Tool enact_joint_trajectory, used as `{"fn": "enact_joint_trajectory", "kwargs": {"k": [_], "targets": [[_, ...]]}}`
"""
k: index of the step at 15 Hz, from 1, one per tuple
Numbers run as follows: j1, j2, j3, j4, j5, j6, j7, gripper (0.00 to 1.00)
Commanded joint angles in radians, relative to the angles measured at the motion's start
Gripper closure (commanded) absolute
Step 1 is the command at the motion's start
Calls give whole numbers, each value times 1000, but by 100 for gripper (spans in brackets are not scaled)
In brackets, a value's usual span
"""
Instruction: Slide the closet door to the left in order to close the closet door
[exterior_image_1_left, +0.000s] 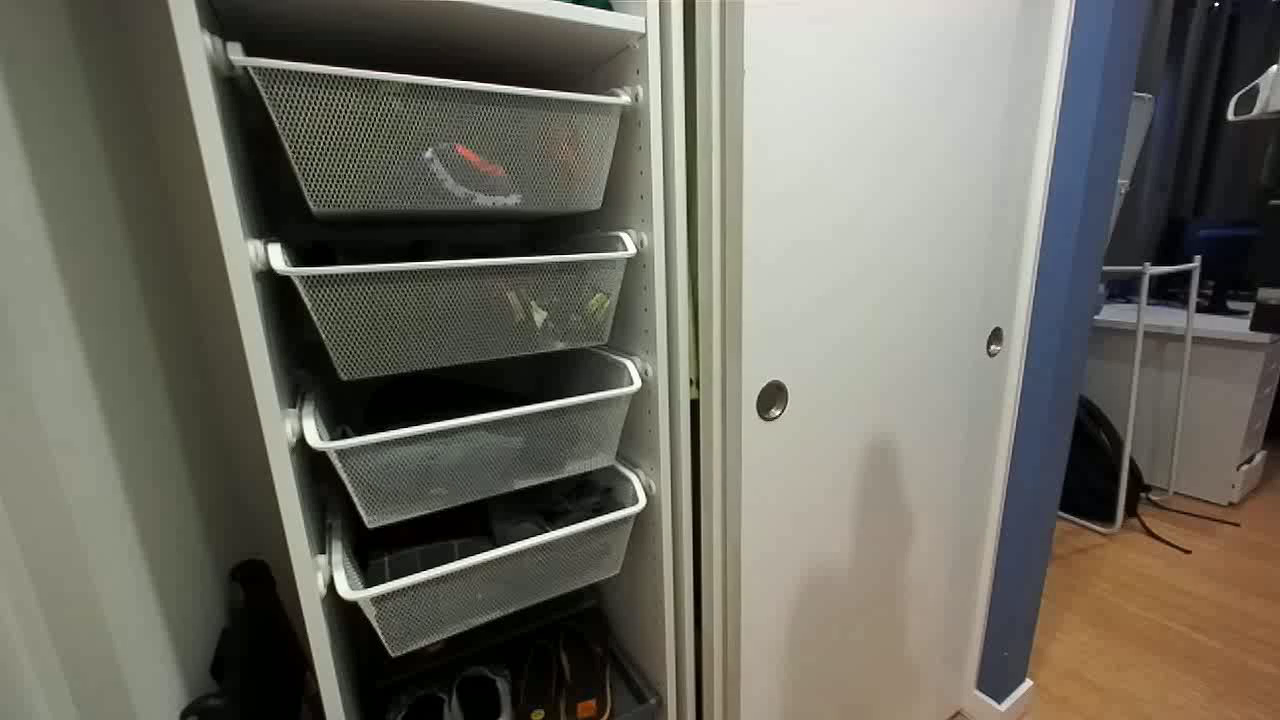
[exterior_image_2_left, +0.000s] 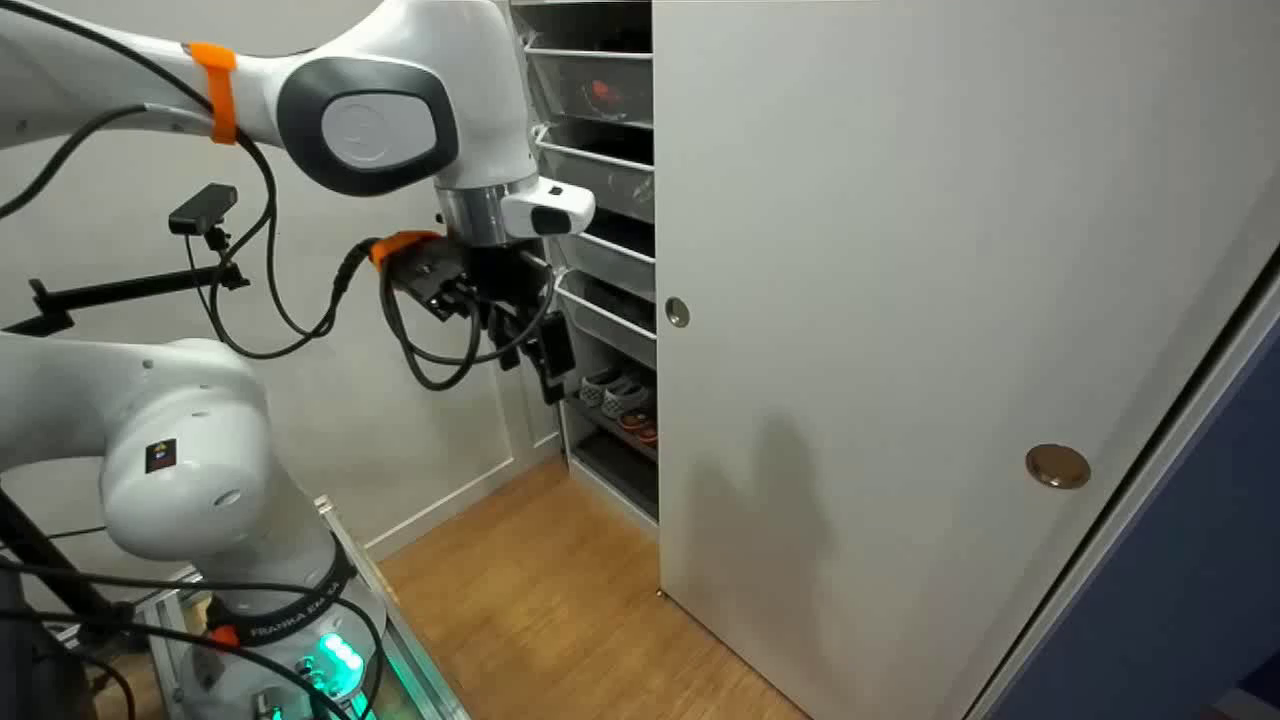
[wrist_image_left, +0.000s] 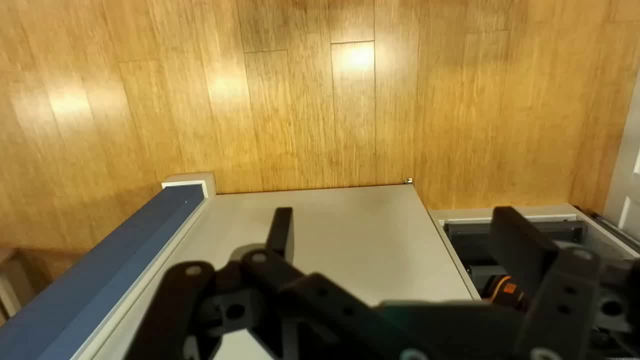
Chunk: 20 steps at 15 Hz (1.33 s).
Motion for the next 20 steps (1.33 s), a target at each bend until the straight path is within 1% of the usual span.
{"fn": "enact_joint_trajectory", "kwargs": {"k": [1,6,7,8,11,12,17,20], "targets": [[7,-1,-5,2,-4,-3,5,0],[7,-1,-5,2,-4,-3,5,0],[30,8,-6,-6,18,30,2,0],[53,20,3,-6,49,31,12,0],[129,51,19,-25,134,92,18,0],[148,68,28,-34,161,140,32,0],[174,231,85,-40,182,410,118,0],[191,381,110,-15,205,570,151,0]]}}
